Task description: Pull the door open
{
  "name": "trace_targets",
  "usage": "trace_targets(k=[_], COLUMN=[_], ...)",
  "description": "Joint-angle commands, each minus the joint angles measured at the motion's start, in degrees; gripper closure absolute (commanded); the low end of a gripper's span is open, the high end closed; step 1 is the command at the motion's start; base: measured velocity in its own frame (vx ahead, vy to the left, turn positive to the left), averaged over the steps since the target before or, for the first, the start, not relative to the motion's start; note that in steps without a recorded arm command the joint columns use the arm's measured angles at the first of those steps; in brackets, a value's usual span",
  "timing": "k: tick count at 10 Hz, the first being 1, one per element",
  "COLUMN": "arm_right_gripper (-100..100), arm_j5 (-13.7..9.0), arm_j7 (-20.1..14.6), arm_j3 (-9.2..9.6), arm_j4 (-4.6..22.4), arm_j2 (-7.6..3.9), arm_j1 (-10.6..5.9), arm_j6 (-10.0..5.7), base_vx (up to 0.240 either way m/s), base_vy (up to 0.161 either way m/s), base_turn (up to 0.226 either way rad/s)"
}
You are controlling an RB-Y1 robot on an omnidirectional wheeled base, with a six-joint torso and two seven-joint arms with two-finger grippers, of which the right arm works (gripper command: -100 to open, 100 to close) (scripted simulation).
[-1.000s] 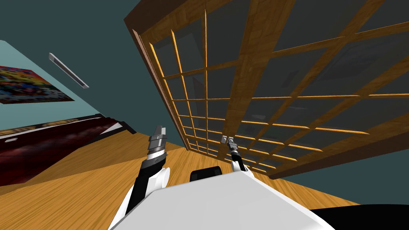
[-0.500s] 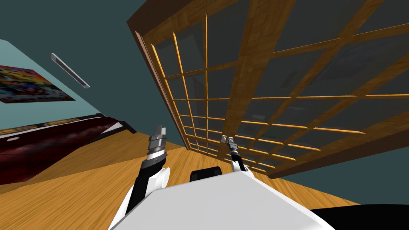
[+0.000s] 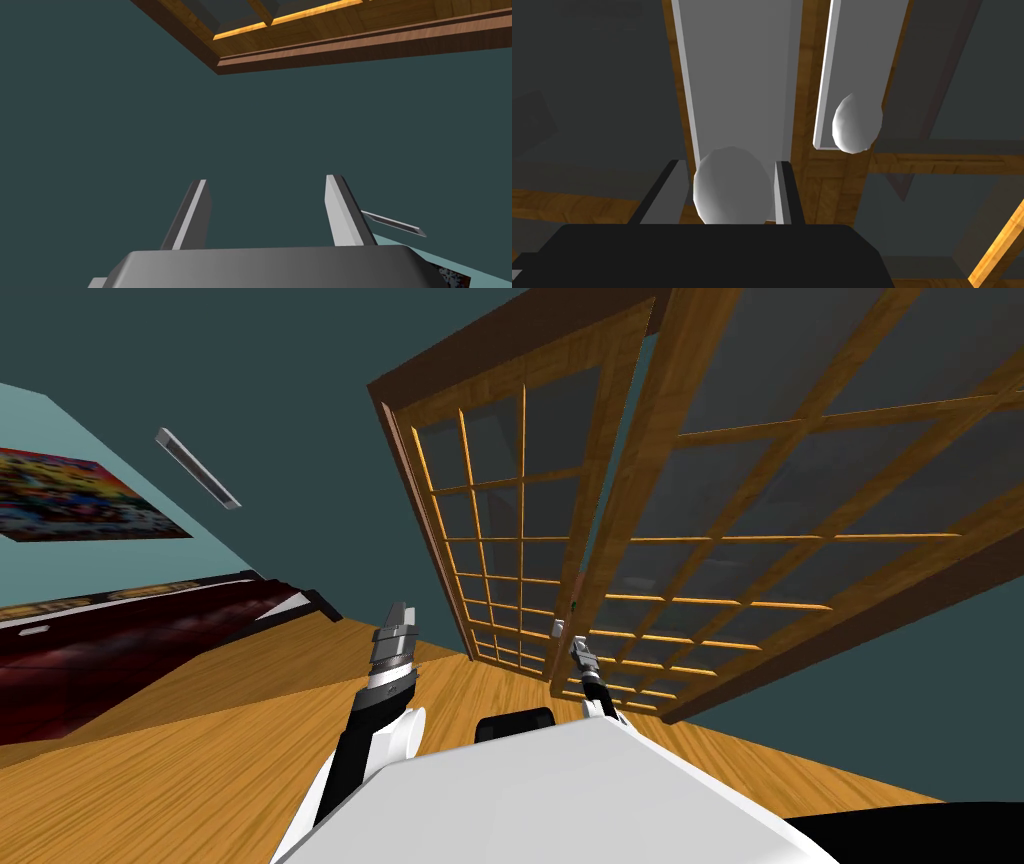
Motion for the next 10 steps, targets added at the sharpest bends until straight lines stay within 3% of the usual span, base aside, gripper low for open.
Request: trace_targets(k=[1, 7, 8, 10], arm_right_gripper=[100, 100, 100, 100], arm_j5=[-0.5, -0.6, -1.0, -1.0], arm_j7=[-0.9, -1.4, -3.3, -3.3], arm_j3=[-0.8, -0.87, -1.04, -1.04], arm_j4=[0.4, 0.6, 1.1, 1.1], arm_j2=[-0.65, -0.73, -1.0, -1.0], arm_j1=[1.84, 2.2, 3.23, 3.23], arm_j6=[0.73, 0.74, 0.77, 0.77], base_vx=[-0.155, -0.034, -0.061, -0.078], base_vy=[0.037, 0.008, 0.014, 0.012], base_turn=[-0.057, -0.007, -0.007, -0.037])
